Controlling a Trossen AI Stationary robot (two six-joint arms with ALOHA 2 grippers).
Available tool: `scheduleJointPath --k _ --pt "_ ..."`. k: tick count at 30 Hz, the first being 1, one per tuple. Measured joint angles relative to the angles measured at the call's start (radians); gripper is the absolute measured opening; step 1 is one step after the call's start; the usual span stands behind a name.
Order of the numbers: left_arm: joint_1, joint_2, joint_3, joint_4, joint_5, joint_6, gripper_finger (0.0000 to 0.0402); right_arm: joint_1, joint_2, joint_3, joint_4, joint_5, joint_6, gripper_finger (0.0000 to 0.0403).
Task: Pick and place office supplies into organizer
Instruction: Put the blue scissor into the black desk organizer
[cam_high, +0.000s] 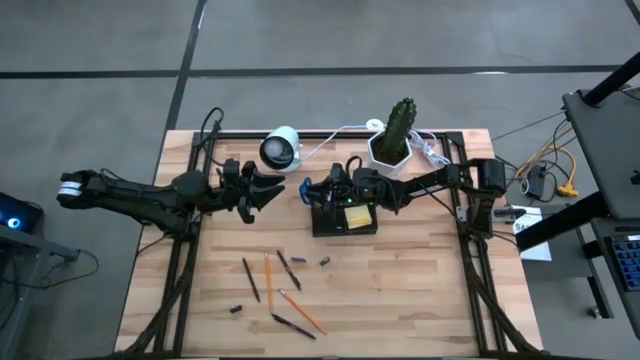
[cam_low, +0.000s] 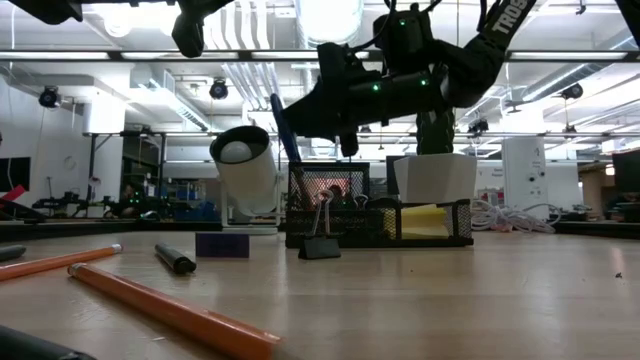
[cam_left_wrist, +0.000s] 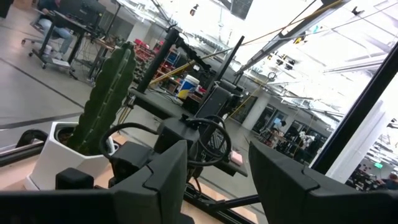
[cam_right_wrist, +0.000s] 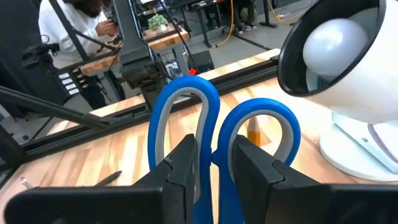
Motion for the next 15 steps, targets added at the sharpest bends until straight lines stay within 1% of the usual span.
scheduleJointPath --k 15 --pt "0.000 0.000 0.000 0.000 0.000 0.001 0.0157 0.000 0.000 -0.024 0.002 0.002 0.026 0.0070"
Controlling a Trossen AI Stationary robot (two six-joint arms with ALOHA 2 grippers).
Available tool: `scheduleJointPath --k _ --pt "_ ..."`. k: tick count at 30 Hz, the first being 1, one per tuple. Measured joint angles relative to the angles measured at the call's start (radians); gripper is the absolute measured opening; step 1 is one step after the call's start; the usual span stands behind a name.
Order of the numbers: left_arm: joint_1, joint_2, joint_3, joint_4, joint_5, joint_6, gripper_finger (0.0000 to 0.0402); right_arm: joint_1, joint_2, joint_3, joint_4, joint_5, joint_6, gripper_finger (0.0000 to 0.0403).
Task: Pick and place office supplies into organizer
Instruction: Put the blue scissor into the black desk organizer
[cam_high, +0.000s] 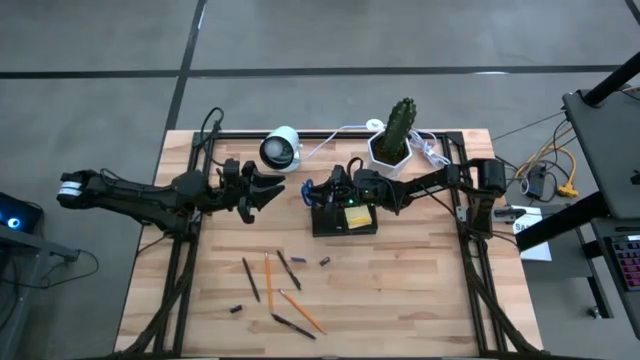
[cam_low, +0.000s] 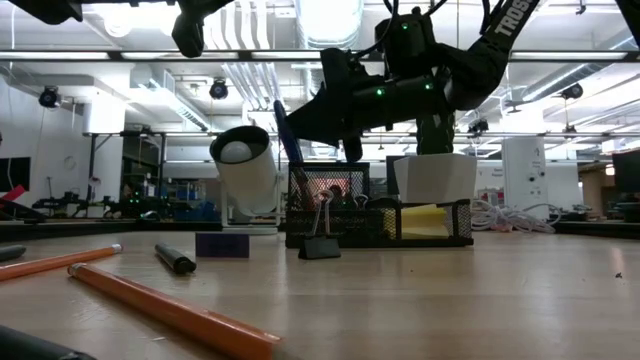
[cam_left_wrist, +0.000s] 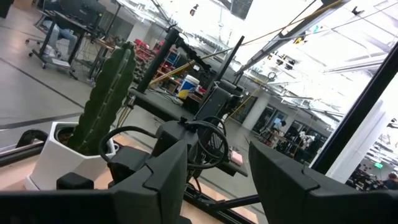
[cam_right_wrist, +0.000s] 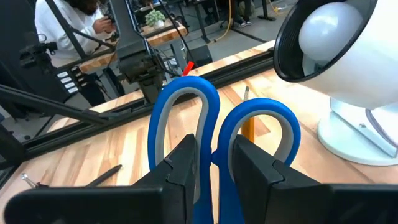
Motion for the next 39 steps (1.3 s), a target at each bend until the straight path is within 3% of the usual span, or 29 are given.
scheduleJointPath --k 22,32,39 --pt "0.000 0.000 0.000 0.000 0.000 0.000 0.0157 -0.001 0.000 -0.002 -0.027 0.003 0.015 0.0071" --pt "0.000 0.000 0.000 0.000 0.000 0.000 0.0157 0.000 0.000 -0.003 -0.038 -0.002 0.019 0.0117" --pt "0.000 0.000 0.000 0.000 -0.001 0.000 0.0157 0.000 0.000 -0.004 -0.053 -0.001 0.018 0.0128"
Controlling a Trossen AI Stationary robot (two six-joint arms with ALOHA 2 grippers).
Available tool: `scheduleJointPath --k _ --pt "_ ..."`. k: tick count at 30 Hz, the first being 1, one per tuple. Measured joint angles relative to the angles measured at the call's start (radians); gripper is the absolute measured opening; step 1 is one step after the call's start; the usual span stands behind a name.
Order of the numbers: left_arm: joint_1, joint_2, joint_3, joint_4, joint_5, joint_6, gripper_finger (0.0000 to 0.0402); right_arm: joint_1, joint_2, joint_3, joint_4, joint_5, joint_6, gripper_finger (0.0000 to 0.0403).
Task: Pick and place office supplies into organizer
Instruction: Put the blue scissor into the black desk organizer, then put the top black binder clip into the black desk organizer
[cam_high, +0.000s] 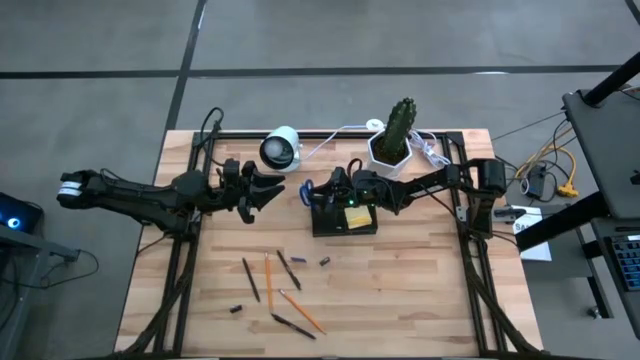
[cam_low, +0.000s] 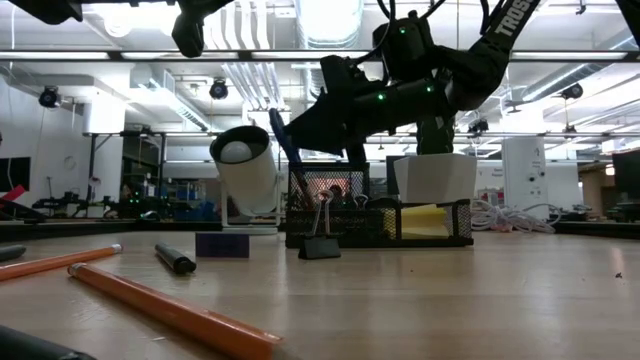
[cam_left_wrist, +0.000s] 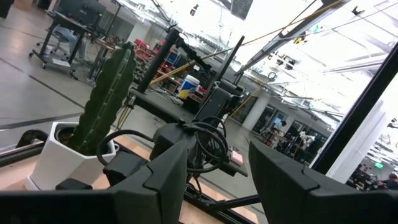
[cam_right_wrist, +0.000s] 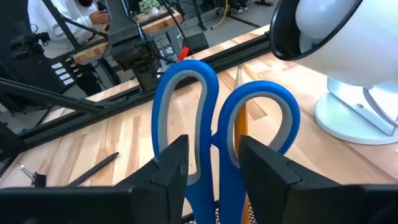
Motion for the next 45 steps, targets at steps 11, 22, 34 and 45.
scheduleJointPath --k 11,22,34,45 --pt "0.000 0.000 0.000 0.000 -0.002 0.000 0.0157 0.003 -0.015 0.014 0.005 -0.015 -0.015 0.0113" --pt "0.000 0.000 0.000 0.000 -0.003 0.000 0.0157 0.002 -0.055 0.013 -0.004 -0.034 -0.022 0.0125" --pt "0.000 0.000 0.000 0.000 -0.003 0.000 0.0157 0.004 -0.064 0.014 -0.016 -0.056 -0.021 0.0133" --pt "0.000 0.000 0.000 0.000 -0.003 0.000 0.0157 0.058 -0.142 0.014 -0.034 -0.182 -0.066 0.0134"
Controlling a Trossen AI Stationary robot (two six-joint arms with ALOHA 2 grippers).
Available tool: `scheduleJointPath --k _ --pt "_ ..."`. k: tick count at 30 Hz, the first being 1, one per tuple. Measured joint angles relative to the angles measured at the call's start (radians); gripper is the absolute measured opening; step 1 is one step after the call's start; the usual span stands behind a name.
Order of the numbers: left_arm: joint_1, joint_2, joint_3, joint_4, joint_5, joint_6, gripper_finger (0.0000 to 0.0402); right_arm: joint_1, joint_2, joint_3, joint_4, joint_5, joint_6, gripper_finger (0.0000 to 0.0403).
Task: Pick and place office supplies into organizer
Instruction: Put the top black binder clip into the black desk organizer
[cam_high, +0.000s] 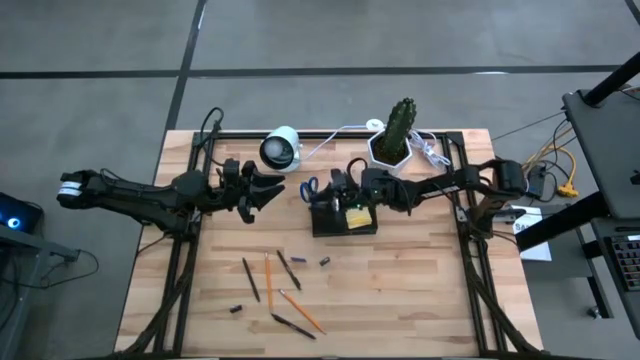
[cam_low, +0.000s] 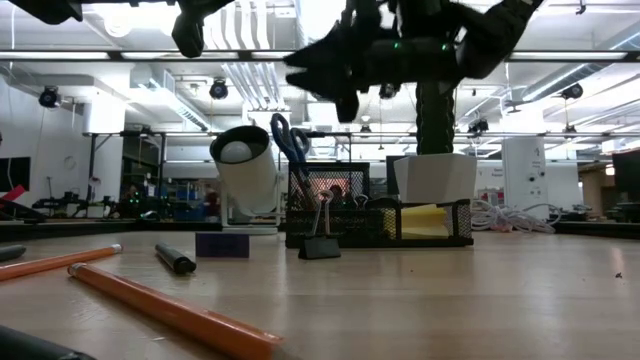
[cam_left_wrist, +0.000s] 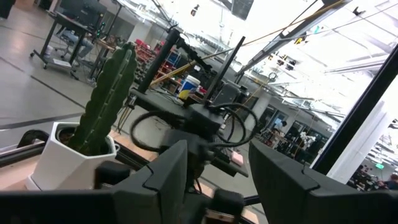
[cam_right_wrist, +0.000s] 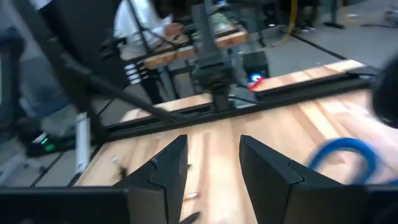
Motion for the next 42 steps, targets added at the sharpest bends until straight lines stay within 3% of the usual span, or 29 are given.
scheduleJointPath --k 12,28,42 --pt "0.000 0.000 0.000 -0.001 0.000 0.002 0.0157 0.124 -0.093 0.008 -0.362 -0.004 -0.213 0.0139" --pt "0.000 0.042 0.000 -0.002 0.000 0.000 0.0157 0.232 -0.088 0.128 -0.737 -0.004 -0.428 0.0139" --pt "0.000 0.034 0.000 0.008 0.000 0.000 0.0157 0.269 0.030 0.169 -0.766 -0.018 -0.510 0.0139"
